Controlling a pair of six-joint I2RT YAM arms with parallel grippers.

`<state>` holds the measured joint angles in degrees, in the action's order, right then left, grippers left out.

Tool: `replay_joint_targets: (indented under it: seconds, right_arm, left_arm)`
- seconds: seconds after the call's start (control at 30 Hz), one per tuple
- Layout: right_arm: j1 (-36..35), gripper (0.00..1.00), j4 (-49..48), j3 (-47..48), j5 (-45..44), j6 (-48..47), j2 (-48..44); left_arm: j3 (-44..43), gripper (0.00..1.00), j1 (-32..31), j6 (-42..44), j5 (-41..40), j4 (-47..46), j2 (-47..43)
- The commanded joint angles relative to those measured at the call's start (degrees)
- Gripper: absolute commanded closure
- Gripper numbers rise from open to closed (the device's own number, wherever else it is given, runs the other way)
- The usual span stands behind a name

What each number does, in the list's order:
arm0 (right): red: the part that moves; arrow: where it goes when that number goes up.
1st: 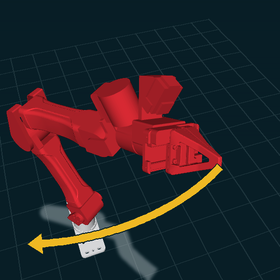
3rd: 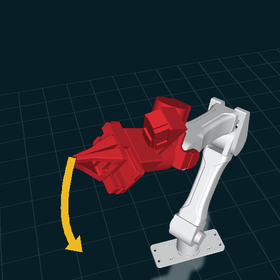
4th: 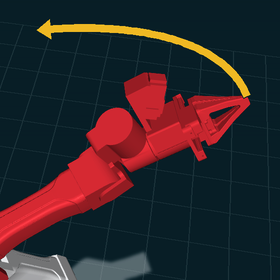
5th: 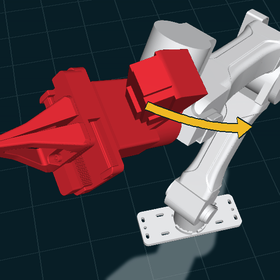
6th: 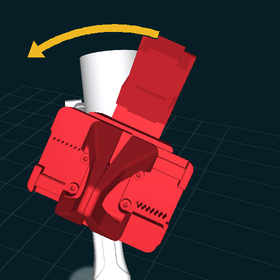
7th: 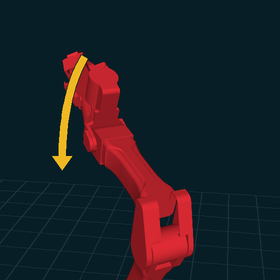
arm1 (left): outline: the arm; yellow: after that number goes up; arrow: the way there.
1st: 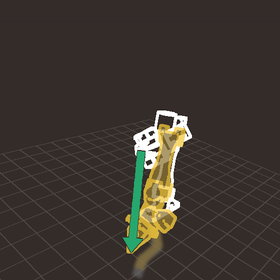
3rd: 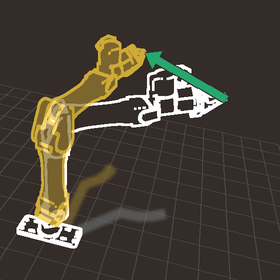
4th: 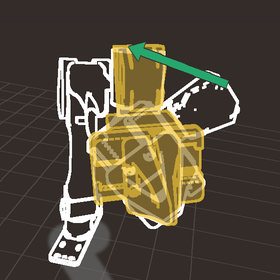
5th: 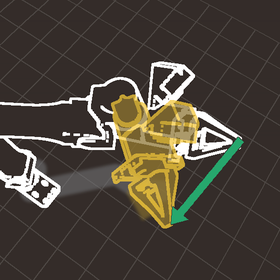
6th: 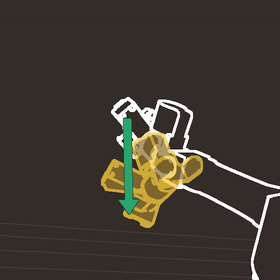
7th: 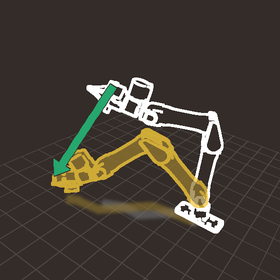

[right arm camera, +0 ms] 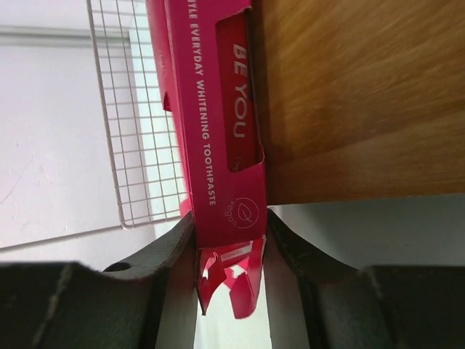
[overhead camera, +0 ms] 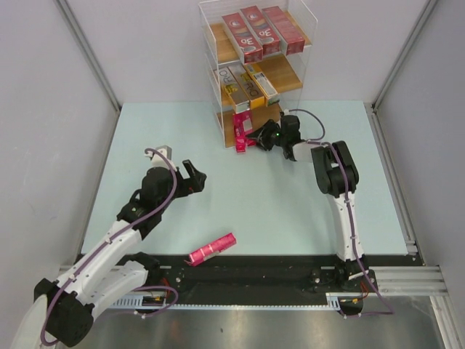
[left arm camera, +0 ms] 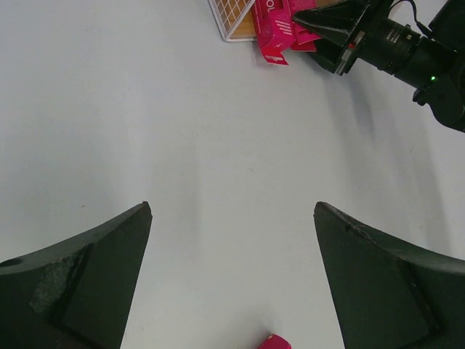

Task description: Place and organize the toothpastes onto the shelf

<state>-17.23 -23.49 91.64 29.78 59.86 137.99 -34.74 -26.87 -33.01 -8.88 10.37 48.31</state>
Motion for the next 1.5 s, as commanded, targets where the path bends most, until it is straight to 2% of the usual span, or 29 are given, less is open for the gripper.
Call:
replay_joint_targets:
  seconds: [0.0,0.17,0.27,0.3,0.37,0.4,0.5,0.6,0.87,1.17,1.33,1.47]
  right_arm:
    - [-0.96,0.75,0.99,1.18,2.39,-0.27,1.58]
    - [-1.31,0.66,-0.15,-1.89,3.09,0.00,1.14]
    - [-1.57,0.50,-0.69,-3.04,3.79,0.09,0.70]
    - [-1.66,0.39,-0.77,-4.00,3.79,0.00,0.35]
    - [-1.93,0.27,0.27,-4.88,3.18,-0.96,-0.97]
    - [-2.19,0.19,0.63,-5.84,2.31,-1.40,-1.41]
    - [-2.89,0.06,2.13,-7.43,0.55,-2.99,-3.69]
    - [-3.68,0.01,3.53,-9.54,-1.12,-4.48,-5.71]
    - [-5.09,0.00,5.90,-19.10,-5.87,-8.87,-12.74]
    - [-4.74,0.00,8.19,-30.37,-11.49,-15.38,-25.04]
    - [-6.05,0.00,12.66,-34.24,-15.27,-19.95,-31.64]
    - [-7.11,0.00,15.40,-36.43,-17.73,-22.93,-37.78]
  left_arm:
    - [0.55,0.01,-0.29,0.06,0.45,-1.76,-1.03]
    - [0.99,0.00,-0.20,-0.21,0.62,-1.49,-2.08]
    - [1.17,0.00,-0.20,-0.47,0.71,-1.41,-2.52]
    - [1.25,0.00,-0.28,-0.65,0.89,-1.49,-2.61]
    - [1.34,0.00,-0.20,-0.73,1.15,-1.58,-2.79]
    - [1.52,0.00,-0.28,-0.82,1.15,-1.50,-2.96]
    - [1.78,0.00,-0.20,-1.17,1.33,-1.49,-3.31]
    - [1.96,0.00,-0.20,-1.26,1.41,-1.41,-3.84]
    - [2.13,0.00,-0.29,-1.35,1.24,0.17,-6.03]
    - [2.75,0.00,-0.28,-1.79,2.03,0.88,-7.45]
    - [3.01,0.00,-0.28,-1.70,2.99,0.79,-7.36]
    - [2.93,0.00,-0.29,1.01,7.89,-0.08,-6.57]
